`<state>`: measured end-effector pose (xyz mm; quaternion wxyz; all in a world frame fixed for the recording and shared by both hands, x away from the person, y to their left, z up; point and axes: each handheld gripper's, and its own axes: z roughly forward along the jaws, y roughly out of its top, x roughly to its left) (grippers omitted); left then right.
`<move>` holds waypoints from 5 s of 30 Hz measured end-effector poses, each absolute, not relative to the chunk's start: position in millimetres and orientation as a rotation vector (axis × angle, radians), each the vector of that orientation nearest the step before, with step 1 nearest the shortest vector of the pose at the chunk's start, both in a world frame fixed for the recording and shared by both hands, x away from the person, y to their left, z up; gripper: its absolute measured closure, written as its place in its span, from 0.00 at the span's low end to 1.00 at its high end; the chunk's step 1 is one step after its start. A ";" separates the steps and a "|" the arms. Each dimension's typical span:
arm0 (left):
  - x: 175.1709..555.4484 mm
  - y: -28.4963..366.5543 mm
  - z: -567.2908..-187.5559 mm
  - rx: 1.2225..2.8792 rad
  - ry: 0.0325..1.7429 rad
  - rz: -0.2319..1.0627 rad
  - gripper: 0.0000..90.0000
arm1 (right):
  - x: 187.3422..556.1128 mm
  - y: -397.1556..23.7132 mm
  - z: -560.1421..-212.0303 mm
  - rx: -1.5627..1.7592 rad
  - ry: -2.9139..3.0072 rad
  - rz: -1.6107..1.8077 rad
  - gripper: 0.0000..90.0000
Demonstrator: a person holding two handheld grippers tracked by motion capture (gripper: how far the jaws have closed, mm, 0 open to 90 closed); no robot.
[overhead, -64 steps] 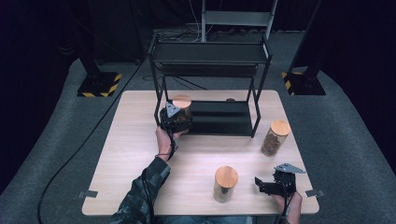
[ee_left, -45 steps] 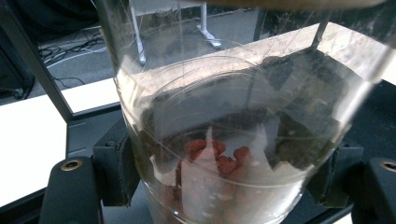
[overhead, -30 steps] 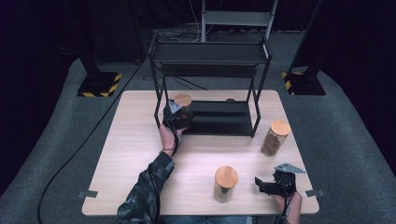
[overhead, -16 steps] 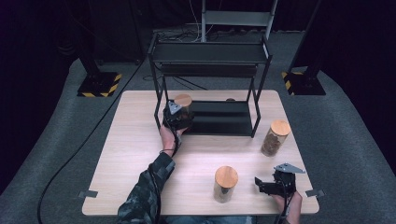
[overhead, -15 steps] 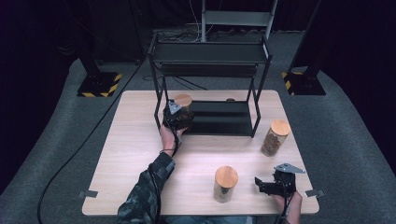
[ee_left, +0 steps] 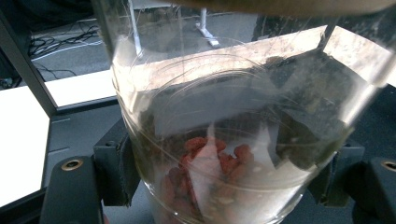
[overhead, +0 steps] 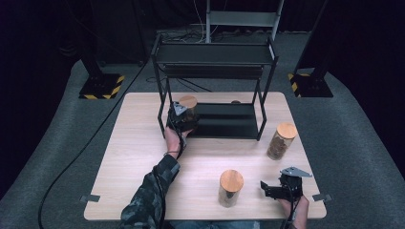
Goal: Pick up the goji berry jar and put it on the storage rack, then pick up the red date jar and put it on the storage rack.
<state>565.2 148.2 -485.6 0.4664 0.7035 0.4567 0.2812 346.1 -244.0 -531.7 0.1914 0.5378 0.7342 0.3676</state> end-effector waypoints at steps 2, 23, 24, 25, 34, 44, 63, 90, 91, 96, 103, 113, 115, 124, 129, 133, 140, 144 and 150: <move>565.1 147.5 -485.7 1.721 1.124 0.691 0.27 | 346.2 -244.0 -531.7 1.510 2.062 1.032 0.00; 564.4 148.2 -477.1 1.818 1.185 0.635 0.12 | 346.2 -244.3 -531.6 1.514 2.058 1.031 0.00; 563.3 148.6 -476.1 1.837 1.189 0.620 0.09 | 346.2 -244.3 -531.6 1.514 2.058 1.030 0.00; 560.8 148.5 -475.2 1.845 1.190 0.631 0.07 | 346.2 -244.2 -531.6 1.514 2.058 1.030 0.00; 538.9 152.1 -472.4 1.978 1.173 0.554 0.00 | 346.2 -244.1 -531.6 1.516 2.054 1.025 0.00; 507.8 165.7 -488.9 2.102 1.121 0.481 0.00 | 346.1 -243.9 -531.6 1.517 2.054 1.024 0.00; 429.1 230.3 -526.6 2.075 1.209 0.422 0.00 | 346.1 -243.3 -531.7 1.516 2.054 1.017 0.00; 389.1 260.4 -531.6 2.076 1.229 0.522 0.00 | 346.1 -243.4 -531.7 1.523 2.046 1.012 0.00; 389.1 260.4 -531.6 2.076 1.229 0.522 0.00 | 346.0 -243.4 -531.7 1.524 2.045 1.012 0.00; 389.1 260.3 -531.7 2.075 1.228 0.522 0.00 | 346.0 -243.7 -531.7 1.525 2.044 1.013 0.00; 389.3 260.2 -531.7 2.074 1.231 0.522 0.00 | 346.1 -243.3 -531.7 1.523 2.046 1.009 0.00; 389.6 259.8 -531.7 2.070 1.236 0.523 0.00 | 346.6 -241.8 -531.7 1.521 2.042 0.982 0.00; 389.7 259.7 -531.7 2.068 1.238 0.523 0.00 | 346.8 -240.6 -531.8 1.512 2.046 0.965 0.00; 389.8 259.7 -531.7 2.066 1.242 0.526 0.00 | 346.7 -233.6 -532.6 1.476 2.064 0.877 0.00; 389.8 259.6 -531.7 2.065 1.245 0.527 0.00 | 345.3 -233.9 -532.6 1.486 2.053 0.872 0.00; 390.0 259.7 -531.7 2.065 1.246 0.528 0.00 | 343.0 -235.3 -531.8 1.493 2.048 0.865 0.00; 390.0 259.7 -531.7 2.064 1.248 0.528 0.00 | 322.6 -234.2 -523.7 1.428 2.013 1.031 0.00; 390.0 259.7 -531.7 2.064 1.248 0.528 0.00 | 305.4 -224.4 -518.6 1.372 2.032 1.132 0.00; 390.1 259.8 -531.7 2.062 1.253 0.529 0.00 | 282.6 -200.5 -511.1 1.265 2.074 1.243 0.00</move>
